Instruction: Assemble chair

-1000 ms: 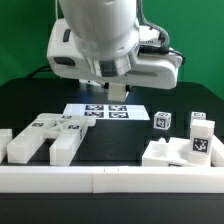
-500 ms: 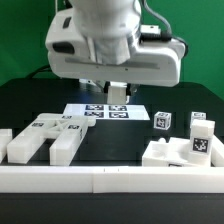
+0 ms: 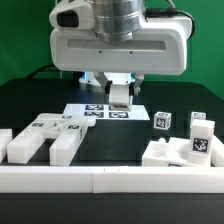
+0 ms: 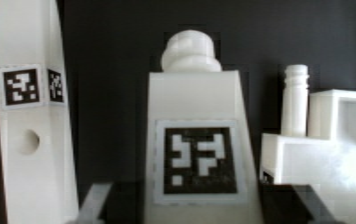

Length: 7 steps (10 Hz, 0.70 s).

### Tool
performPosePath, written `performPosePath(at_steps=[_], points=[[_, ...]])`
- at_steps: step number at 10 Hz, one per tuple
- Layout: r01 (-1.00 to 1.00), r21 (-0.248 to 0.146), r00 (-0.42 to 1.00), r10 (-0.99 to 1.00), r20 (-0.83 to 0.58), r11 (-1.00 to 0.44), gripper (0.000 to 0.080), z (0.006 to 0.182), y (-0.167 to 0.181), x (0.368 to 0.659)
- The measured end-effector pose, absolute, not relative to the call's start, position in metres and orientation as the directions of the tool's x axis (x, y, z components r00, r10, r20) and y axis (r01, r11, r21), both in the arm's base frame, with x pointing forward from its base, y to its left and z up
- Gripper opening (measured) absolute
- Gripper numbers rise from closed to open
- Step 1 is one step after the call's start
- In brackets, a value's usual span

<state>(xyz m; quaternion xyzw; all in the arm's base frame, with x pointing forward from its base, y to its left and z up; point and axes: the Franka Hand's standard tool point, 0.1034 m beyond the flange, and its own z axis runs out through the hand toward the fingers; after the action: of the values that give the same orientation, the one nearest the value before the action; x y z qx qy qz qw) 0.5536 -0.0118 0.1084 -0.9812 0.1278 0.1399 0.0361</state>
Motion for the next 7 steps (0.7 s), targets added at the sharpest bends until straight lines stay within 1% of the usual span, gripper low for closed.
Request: performPosePath(at_steps=[1, 2, 3, 4, 5, 6, 7], points=[[-0.258, -0.040, 0.951, -0.246, -0.189, -0.965, 0.0290, 0.108, -0.011, 0.562], [-0.252, -0.044, 0.962, -0.246, -0.119, -0.967, 0.0290, 0.109, -0.008, 0.563], [-0.250, -0.047, 0.966, -0.245, -0.085, -0.967, 0.0290, 0.112, -0.003, 0.566], [-0.243, -0.053, 0.970, -0.244, 0.006, -0.969, 0.0290, 0.117, 0.001, 0.580], [-0.230, -0.056, 0.969, -0.235, 0.082, -0.971, 0.0290, 0.119, 0.008, 0.586], [-0.226, -0.055, 0.964, -0.232, 0.131, -0.972, 0.0290, 0.115, 0.007, 0.585], [-0.223, -0.055, 0.949, -0.229, 0.215, -0.973, 0.0290, 0.116, 0.006, 0.590]])
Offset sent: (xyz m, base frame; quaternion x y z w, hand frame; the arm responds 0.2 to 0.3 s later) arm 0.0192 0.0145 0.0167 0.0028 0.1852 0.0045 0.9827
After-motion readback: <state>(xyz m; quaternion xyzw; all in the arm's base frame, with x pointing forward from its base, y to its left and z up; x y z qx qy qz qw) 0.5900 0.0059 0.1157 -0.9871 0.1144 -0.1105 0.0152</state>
